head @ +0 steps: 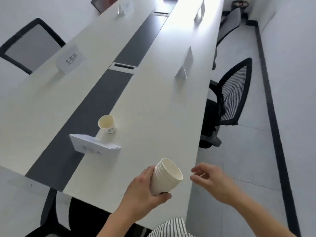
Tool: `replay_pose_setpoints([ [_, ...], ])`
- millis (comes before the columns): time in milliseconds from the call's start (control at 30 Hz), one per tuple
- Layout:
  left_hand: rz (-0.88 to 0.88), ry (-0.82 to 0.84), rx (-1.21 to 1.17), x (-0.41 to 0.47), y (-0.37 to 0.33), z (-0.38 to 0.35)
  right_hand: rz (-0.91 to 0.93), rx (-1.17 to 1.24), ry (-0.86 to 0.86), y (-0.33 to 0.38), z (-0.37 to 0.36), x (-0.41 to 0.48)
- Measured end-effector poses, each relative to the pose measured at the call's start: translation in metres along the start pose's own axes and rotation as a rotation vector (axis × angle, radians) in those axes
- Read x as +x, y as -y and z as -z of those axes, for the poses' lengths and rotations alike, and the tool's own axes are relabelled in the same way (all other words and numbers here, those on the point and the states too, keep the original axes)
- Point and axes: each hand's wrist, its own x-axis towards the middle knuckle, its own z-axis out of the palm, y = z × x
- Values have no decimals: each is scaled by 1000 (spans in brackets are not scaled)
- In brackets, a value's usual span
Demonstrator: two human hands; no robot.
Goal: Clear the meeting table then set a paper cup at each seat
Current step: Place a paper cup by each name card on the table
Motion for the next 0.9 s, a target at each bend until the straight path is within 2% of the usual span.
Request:
replay_pose_setpoints([
  [233, -74, 275, 48, -17, -66, -102, -178, 124, -174, -110, 37, -128],
  [433, -138, 379, 69, -4, -118, -160, -315, 209, -292, -180, 77, -187],
  [700, -177, 455, 102, 104, -188, -207, -353, 261, -371, -217, 161, -145],
  [900, -255, 492, 121, 214, -284, -227, -355, 137, -357, -216, 275, -84],
])
